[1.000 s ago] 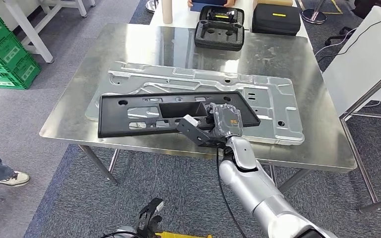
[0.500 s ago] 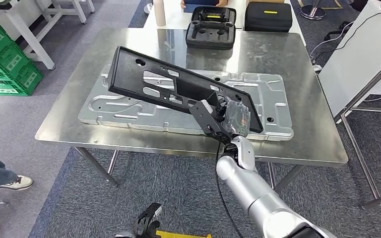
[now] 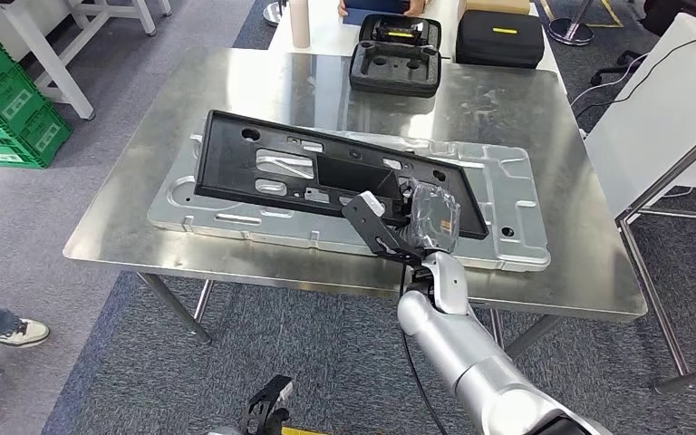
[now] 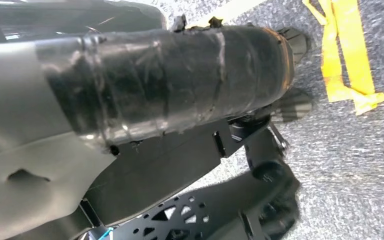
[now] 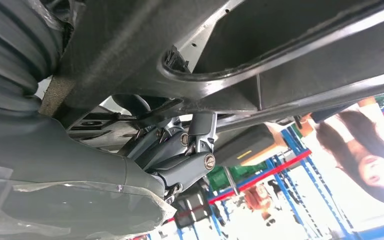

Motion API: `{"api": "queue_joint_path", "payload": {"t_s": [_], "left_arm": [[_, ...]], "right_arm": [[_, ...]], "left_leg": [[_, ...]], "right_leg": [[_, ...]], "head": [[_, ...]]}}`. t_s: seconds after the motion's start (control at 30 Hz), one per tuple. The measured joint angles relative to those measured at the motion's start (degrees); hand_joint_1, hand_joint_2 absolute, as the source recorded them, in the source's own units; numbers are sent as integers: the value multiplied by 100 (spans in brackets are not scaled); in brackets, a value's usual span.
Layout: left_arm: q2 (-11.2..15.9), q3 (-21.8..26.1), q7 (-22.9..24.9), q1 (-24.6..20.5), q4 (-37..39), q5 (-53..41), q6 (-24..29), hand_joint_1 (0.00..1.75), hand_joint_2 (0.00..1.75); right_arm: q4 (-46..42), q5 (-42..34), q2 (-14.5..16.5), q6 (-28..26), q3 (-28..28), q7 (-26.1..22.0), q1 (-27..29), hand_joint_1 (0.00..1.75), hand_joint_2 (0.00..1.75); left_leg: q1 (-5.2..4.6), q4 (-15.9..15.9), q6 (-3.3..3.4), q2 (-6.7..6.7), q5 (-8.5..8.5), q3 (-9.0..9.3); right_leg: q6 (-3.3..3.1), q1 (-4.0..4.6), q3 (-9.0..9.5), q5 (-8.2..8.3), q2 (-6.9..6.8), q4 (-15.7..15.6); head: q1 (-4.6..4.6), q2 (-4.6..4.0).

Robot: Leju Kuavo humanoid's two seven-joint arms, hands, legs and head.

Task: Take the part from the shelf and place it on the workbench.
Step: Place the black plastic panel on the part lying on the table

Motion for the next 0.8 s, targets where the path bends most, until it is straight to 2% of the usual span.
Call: {"api": "queue_joint_path", "payload": {"t_s": [0.03, 0.07, 0.1, 0.13, 0.17, 0.23, 0.3, 0.37, 0.43, 0.47, 0.5, 0.53, 0.6, 0.63, 0.67, 0.7, 0.73, 0.8], "left_arm": [[-10, 0, 7, 7, 0, 0, -1, 0, 0], [-20, -1, 11, 22, 0, 0, 0, 0, 0], [-31, -1, 13, 40, 0, 0, 1, 0, 0], [-41, -1, 13, 56, 0, -1, 1, 0, 0], [-51, -1, 13, 67, 0, -1, 2, 0, 0], [-70, -1, 17, 67, -1, -1, 1, 0, 0], [-85, -1, 26, 46, -2, -1, 1, 0, 0], [-90, -1, 28, 38, -3, -2, 1, 0, 0], [-84, -1, 22, 44, -5, -2, 1, 0, 0], [-79, -1, 22, 40, -6, -2, 2, 0, 0], [-74, -1, 25, 32, -7, -2, 2, 0, 0], [-70, -1, 29, 29, -7, -2, 2, 0, 0], [-66, -1, 35, 52, -6, -2, 1, 0, 0], [-64, -1, 36, 70, -6, -2, 2, 0, 0], [-64, -1, 36, 81, -5, -2, 2, 0, 0], [-62, -1, 37, 86, -5, -2, 3, 0, 0], [-58, -2, 37, 88, -5, -2, 4, 0, 0], [-46, -2, 45, 108, -4, -3, 4, 0, 0]], "right_arm": [[0, 74, -9, 0, 1, 0, 16, 175, 175], [0, 140, -22, 0, 2, 0, 42, 175, 175], [0, 202, -36, 0, 2, -1, 69, 175, 175], [-1, 269, -47, 0, 3, -1, 89, 175, 175], [-4, 329, -54, 0, 3, -1, 99, 175, 175], [-26, 452, -61, 0, -1, -15, 98, 175, 175], [-56, 545, -70, 0, -8, -35, 93, 175, 175], [-92, 586, -78, -1, -18, -40, 97, 175, 175], [-132, 605, -80, -2, -32, -40, 100, 175, 175], [-144, 613, -80, -3, -38, -40, 94, 175, 175], [-155, 618, -78, -4, -41, -43, 88, 175, 175], [-161, 620, -78, -4, -44, -45, 90, 175, 175], [-162, 625, -80, -4, -46, -46, 120, 175, 175], [-162, 641, -82, -4, -48, -50, 144, 175, 175], [-163, 674, -82, -4, -52, -62, 165, 175, 175], [-167, 723, -80, -4, -60, -85, 177, 175, 175], [-172, 784, -76, -4, -73, -115, 184, 175, 175], [-175, 897, -66, -4, -116, -173, 190, 175, 175]], "left_leg": [[1, 1, 5, 0, -29, 26], [2, 1, 4, -2, -67, 64], [4, 2, -3, -5, -111, 116], [5, 2, -12, -9, -160, 181], [6, 1, -25, -13, -208, 249], [2, -4, -62, -14, -314, 380], [-4, -41, -117, -21, -396, 456], [-5, -74, -181, -29, -385, 515], [-3, 18, -239, -22, -337, 563], [-1, 200, -258, -15, -318, 493], [1, 484, -269, -8, -335, 343], [1, 856, -272, 0, -403, 96], [-2, 1479, -272, 1, -711, -445], [-3, 1595, -266, 1, -869, -640], [-4, 1532, -256, 2, -924, -747], [-7, 1317, -237, 2, -829, -779], [-14, 987, -211, 3, -549, -757], [-46, 308, -151, 11, 201, -690]], "right_leg": [[29, -14, -255, -120, -6, 398], [45, -24, -475, -174, -11, 689], [46, -28, -601, -128, -14, 781], [36, -31, -617, 24, -15, 649], [19, -32, -547, 233, -15, 364], [-36, -24, -265, 724, -15, -446], [-100, 4, -60, 817, -15, -917], [-174, 25, 36, 691, -9, -1012], [-258, 12, 191, 696, -1, -1088], [-295, 4, 287, 663, -1, -1113], [-323, -2, 386, 624, 0, -1129], [-342, 0, 469, 564, 1, -1138], [-365, 16, 622, 426, 8, -1141], [-370, 25, 711, 349, 16, -1141], [-374, 35, 813, 268, 23, -1141], [-374, 44, 925, 183, 28, -1141], [-371, 53, 1036, 94, 30, -1143], [-337, 80, 1229, -89, 44, -1126]], "head": [[3, 0], [3, 0], [5, 0], [5, 0], [5, 0], [7, 0], [10, 0], [7, 0], [-5, 0], [-16, 0], [-30, 0], [-42, 0], [-54, 0], [-55, 0], [-55, 0], [-56, 0], [-57, 0], [-57, 0]]}}
